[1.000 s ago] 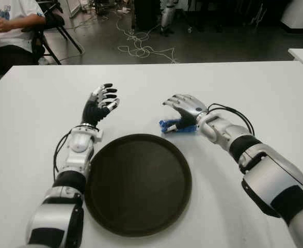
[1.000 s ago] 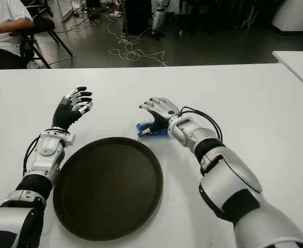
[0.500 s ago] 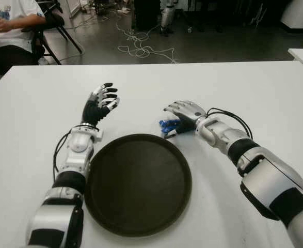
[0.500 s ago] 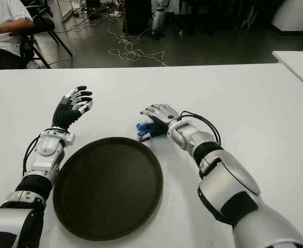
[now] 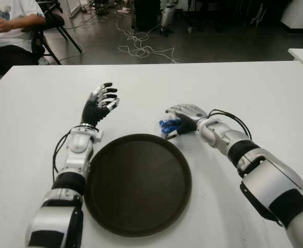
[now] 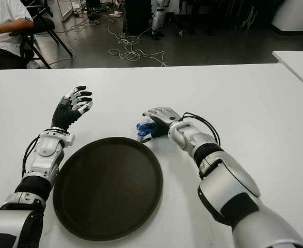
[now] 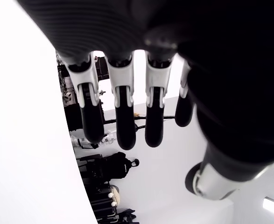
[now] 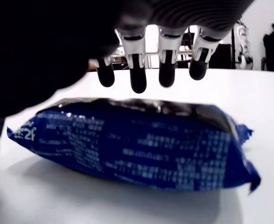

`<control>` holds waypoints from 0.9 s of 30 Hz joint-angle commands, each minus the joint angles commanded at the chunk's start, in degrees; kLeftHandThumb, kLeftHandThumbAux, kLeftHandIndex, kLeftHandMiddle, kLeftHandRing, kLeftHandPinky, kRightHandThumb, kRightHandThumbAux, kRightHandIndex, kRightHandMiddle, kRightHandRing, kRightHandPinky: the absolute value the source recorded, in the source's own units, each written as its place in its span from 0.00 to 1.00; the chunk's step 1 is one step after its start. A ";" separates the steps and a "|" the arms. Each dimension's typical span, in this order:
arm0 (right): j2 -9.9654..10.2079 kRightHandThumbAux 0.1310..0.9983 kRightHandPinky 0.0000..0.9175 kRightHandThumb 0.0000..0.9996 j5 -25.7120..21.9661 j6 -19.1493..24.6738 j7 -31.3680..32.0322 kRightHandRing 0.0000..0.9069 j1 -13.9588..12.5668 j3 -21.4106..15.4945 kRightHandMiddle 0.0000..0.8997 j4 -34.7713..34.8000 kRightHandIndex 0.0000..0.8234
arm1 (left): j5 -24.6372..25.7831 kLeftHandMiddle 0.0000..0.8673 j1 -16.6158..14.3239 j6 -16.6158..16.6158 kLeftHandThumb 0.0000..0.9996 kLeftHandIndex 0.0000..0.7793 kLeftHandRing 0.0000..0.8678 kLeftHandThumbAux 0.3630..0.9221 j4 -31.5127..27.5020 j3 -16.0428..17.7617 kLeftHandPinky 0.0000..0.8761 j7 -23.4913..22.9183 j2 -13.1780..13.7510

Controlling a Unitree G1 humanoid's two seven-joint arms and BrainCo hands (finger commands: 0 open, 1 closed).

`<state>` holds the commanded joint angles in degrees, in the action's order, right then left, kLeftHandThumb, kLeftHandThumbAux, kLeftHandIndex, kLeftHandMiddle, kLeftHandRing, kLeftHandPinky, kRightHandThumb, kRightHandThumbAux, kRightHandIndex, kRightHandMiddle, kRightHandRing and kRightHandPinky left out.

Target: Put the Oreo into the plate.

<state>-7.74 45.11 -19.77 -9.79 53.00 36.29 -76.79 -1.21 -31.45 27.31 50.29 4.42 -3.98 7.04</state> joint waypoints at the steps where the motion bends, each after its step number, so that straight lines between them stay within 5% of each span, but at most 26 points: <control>1: -0.04 0.34 0.08 0.00 -0.05 0.08 0.03 0.10 -0.01 -0.12 0.11 0.01 0.09 | 0.02 0.31 0.10 -0.01 0.22 0.24 0.31 0.61 -0.18 0.01 0.32 0.01 -0.02; 10: -0.66 0.37 0.13 0.00 -0.94 -0.46 0.33 0.16 -0.33 -1.82 0.17 -0.25 0.17 | 0.12 0.32 0.51 -1.03 0.21 0.24 0.31 0.59 -1.16 0.03 0.32 0.03 -0.05; 15: -1.36 0.41 0.22 0.00 -1.72 -0.87 0.17 0.27 -0.55 -2.50 0.28 -0.80 0.34 | 0.37 0.32 0.66 -0.76 0.22 0.25 0.31 0.61 -1.41 0.07 0.32 -0.41 -0.06; 27: -1.83 0.40 0.20 0.00 -1.81 -0.29 0.43 0.25 -0.14 -3.17 0.26 -0.98 0.27 | 0.42 0.32 0.99 -1.25 0.22 0.25 0.30 0.64 -2.26 0.04 0.32 -0.64 0.04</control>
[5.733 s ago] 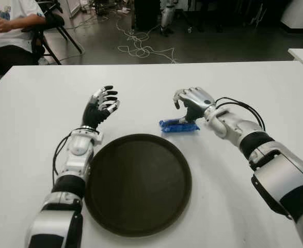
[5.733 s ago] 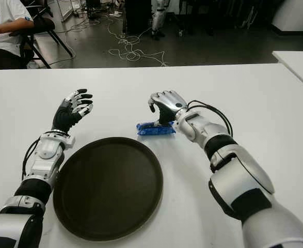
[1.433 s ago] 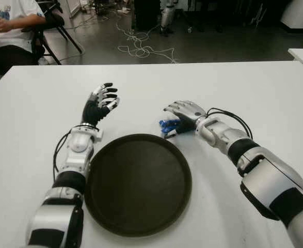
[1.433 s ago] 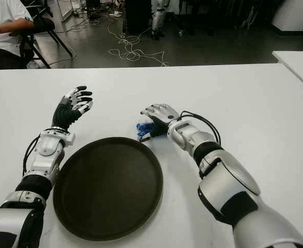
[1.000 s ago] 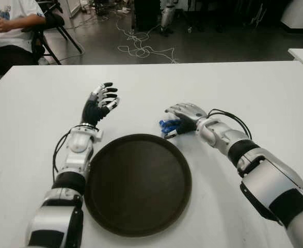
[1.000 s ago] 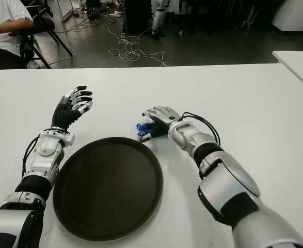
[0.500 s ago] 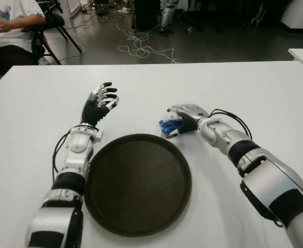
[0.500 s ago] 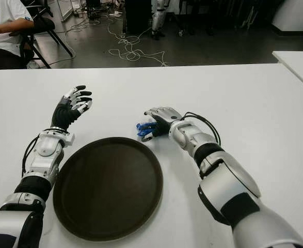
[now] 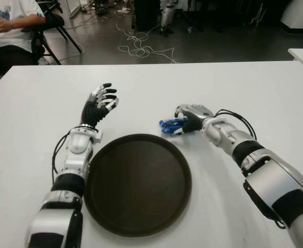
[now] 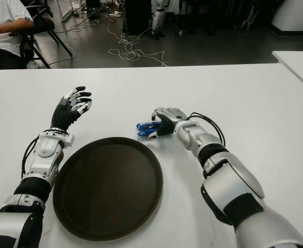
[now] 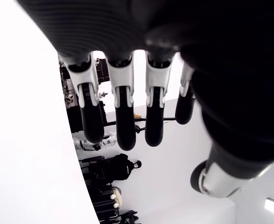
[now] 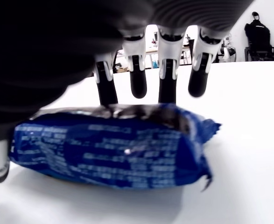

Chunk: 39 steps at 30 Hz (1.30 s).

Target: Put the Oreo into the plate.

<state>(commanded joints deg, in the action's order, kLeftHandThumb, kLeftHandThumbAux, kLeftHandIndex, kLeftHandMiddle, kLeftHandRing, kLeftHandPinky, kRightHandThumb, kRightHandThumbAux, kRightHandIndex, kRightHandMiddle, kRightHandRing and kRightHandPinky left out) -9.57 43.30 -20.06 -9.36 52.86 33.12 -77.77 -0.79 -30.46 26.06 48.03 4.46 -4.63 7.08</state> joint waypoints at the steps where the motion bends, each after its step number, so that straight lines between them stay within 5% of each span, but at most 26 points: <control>1: -0.06 0.40 0.21 0.00 -0.05 0.04 0.02 0.25 0.03 -0.11 0.27 -0.02 0.27 | -0.05 0.32 0.01 -0.11 0.22 0.25 0.30 0.65 -0.05 -0.02 0.32 0.00 0.03; 39: -1.34 0.42 0.22 0.00 0.10 -0.62 -0.23 0.25 0.46 -0.21 0.26 0.19 0.26 | 0.58 0.32 0.76 -1.76 0.24 0.25 0.30 0.68 -2.25 -0.05 0.32 -0.46 -0.59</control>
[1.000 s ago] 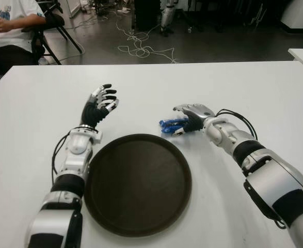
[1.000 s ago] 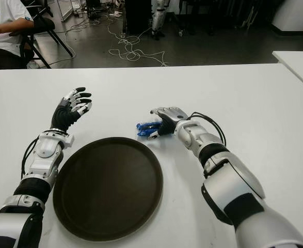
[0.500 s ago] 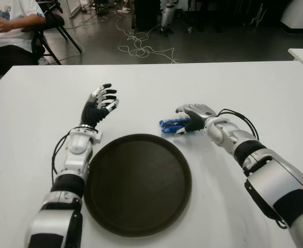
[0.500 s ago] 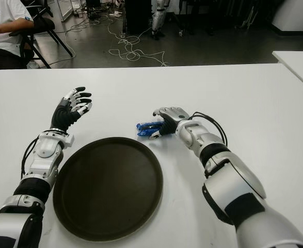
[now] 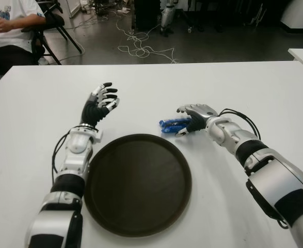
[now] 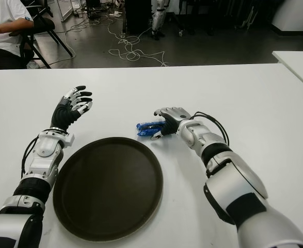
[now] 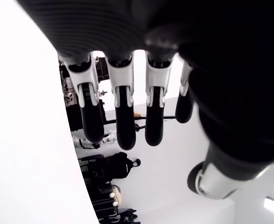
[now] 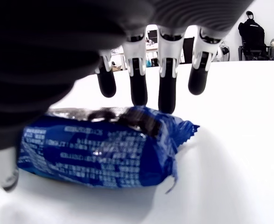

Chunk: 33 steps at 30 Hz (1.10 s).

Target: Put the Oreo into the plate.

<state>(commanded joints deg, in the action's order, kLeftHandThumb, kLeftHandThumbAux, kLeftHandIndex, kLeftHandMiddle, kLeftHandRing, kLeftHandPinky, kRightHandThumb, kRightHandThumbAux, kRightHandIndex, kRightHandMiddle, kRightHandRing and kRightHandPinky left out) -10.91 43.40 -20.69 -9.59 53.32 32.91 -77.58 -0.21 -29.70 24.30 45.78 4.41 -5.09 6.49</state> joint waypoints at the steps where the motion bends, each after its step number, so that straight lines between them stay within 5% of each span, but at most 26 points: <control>1: -0.02 0.42 0.22 0.00 0.01 -0.03 -0.02 0.25 0.00 0.00 0.26 -0.01 0.26 | -0.01 0.32 0.01 -0.07 0.24 0.25 0.30 0.67 -0.05 -0.01 0.32 0.04 -0.01; 27: 0.94 0.51 0.23 0.00 1.17 -1.06 0.05 0.27 -0.91 1.78 0.27 -0.06 0.29 | -0.78 0.32 0.20 0.09 0.24 0.26 0.30 0.67 -0.61 -0.40 0.32 0.87 -0.01; 33: 1.19 0.46 0.21 0.00 1.25 -1.81 -0.64 0.25 -1.13 2.37 0.26 0.03 0.27 | -0.51 0.33 0.33 -0.47 0.25 0.27 0.30 0.69 -0.90 -0.28 0.32 0.77 -0.09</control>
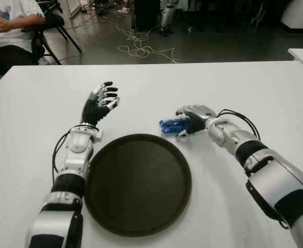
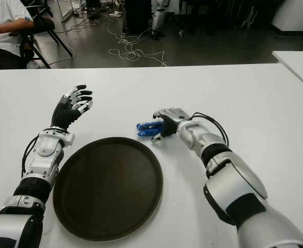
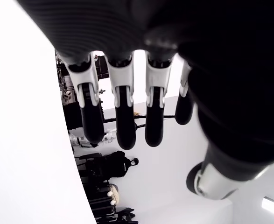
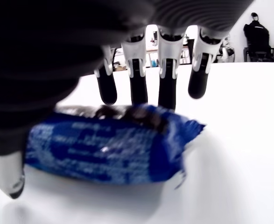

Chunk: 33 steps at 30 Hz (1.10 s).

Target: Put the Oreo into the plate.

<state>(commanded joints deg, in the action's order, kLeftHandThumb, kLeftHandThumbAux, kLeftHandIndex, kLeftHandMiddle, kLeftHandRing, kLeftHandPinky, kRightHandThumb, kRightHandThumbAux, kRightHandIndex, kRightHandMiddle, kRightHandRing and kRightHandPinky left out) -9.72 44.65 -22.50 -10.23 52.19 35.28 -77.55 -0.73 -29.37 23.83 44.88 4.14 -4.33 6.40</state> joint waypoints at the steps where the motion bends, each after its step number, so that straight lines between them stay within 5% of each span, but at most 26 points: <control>1: 0.09 0.46 0.21 0.00 0.03 -0.14 -0.24 0.25 -0.09 0.10 0.26 0.03 0.27 | 0.12 0.33 0.01 -0.20 0.25 0.26 0.30 0.69 -0.06 0.02 0.31 -0.18 0.00; 33: 1.45 0.50 0.26 0.00 -0.47 -1.22 -1.58 0.25 -0.77 0.32 0.23 0.14 0.21 | 0.42 0.32 -0.01 -0.15 0.21 0.24 0.30 0.69 -0.18 -0.35 0.30 -0.39 -0.02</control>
<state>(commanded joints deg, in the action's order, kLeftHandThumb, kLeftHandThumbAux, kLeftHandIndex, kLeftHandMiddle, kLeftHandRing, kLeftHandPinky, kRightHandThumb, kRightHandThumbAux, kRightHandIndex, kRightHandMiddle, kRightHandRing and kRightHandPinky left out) -8.26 44.18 -23.73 -11.81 51.42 35.60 -77.41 -0.31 -29.38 23.68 44.70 3.79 -4.72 6.38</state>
